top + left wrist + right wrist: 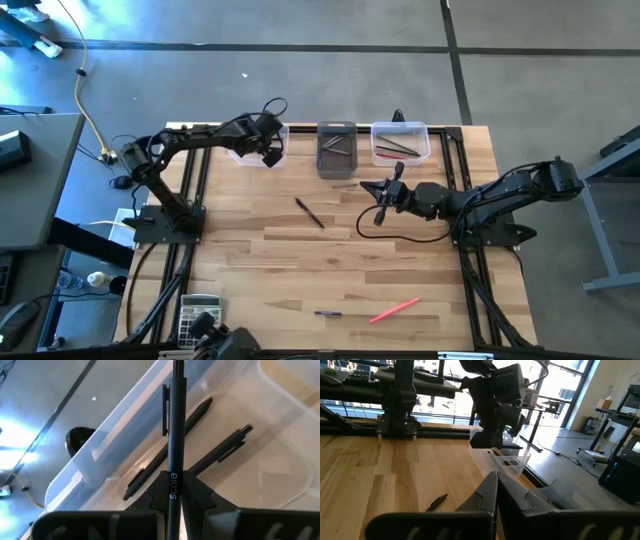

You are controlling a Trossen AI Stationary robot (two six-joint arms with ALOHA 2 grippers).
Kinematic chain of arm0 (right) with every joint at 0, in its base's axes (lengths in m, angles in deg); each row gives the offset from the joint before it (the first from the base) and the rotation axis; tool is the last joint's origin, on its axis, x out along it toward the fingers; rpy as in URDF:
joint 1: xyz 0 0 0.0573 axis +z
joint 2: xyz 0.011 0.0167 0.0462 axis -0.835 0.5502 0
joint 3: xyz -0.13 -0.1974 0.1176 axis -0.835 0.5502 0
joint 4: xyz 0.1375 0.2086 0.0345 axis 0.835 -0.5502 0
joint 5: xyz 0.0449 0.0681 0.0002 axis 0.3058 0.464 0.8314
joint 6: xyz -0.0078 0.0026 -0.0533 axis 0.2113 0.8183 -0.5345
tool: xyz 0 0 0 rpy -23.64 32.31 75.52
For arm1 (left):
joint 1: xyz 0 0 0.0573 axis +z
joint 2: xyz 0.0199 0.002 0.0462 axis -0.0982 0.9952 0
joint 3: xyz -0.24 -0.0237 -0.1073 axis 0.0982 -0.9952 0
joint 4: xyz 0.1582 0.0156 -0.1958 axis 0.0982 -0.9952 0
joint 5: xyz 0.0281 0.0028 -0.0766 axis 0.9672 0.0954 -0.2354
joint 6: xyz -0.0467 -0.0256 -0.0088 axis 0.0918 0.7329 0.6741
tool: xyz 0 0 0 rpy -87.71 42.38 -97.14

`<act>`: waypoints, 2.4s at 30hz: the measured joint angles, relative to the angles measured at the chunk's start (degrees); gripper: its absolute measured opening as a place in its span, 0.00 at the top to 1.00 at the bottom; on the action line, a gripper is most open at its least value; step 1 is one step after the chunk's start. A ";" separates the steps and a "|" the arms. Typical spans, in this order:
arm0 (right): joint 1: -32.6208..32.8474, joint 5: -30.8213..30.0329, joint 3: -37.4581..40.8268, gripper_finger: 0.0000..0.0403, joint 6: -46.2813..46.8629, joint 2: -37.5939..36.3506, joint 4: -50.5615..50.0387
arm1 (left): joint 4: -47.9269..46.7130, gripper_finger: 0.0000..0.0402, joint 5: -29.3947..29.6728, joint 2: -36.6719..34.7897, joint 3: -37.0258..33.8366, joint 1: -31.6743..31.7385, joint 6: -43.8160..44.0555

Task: Sort crayons/erasers/pens/pencils in bins
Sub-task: Put the black pen into the left transparent bin, then put the pink pencil into the right transparent bin

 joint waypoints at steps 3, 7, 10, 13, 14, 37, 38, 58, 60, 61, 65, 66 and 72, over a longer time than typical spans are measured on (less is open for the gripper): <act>0.02 0.00 0.00 1.00 0.00 0.00 0.00 | -0.73 0.95 -0.63 0.00 0.00 0.57 -0.14; 0.00 0.00 0.00 1.00 0.00 0.00 0.00 | -0.99 0.88 -1.27 0.00 0.00 0.87 -0.17; 0.01 0.00 0.00 1.00 0.00 0.00 0.00 | -1.00 0.83 -1.13 0.00 0.00 0.87 -0.17; 0.00 0.00 0.00 1.00 0.00 0.00 0.00 | -1.20 0.80 -0.77 0.00 0.00 0.85 -1.25; -0.01 0.00 0.00 1.00 0.00 0.00 0.00 | -1.45 0.79 -0.41 0.00 0.00 0.78 -1.70; 0.01 0.00 0.00 1.00 -0.46 0.00 -0.42 | 12.57 1.00 -0.28 -22.54 -9.47 -17.45 1.07; -0.01 0.00 0.00 1.00 -0.46 0.00 -0.42 | 15.80 1.00 -0.90 -23.54 -11.48 -18.84 1.65; 0.01 0.01 0.00 1.00 0.02 0.00 -0.42 | 54.45 1.00 -6.40 -34.77 -38.84 -44.44 4.52; 0.02 0.02 0.00 1.00 0.02 0.00 -0.63 | 57.35 1.00 -7.75 -34.77 -40.28 -45.67 4.37; -0.01 0.02 0.00 1.00 0.00 0.00 -0.82 | 58.89 1.00 -8.39 -34.80 -41.10 -46.23 3.96; -0.01 0.57 0.00 1.00 0.00 0.00 -0.85 | 68.23 1.00 -11.33 -34.80 -45.42 -47.75 1.95; -0.01 0.76 0.00 1.00 0.02 0.00 -0.83 | 70.96 1.00 -12.19 -34.80 -46.45 -47.83 1.98; 0.01 0.97 0.00 1.00 0.02 0.00 -0.83 | 74.81 1.00 -12.59 -35.04 -49.22 -47.83 2.89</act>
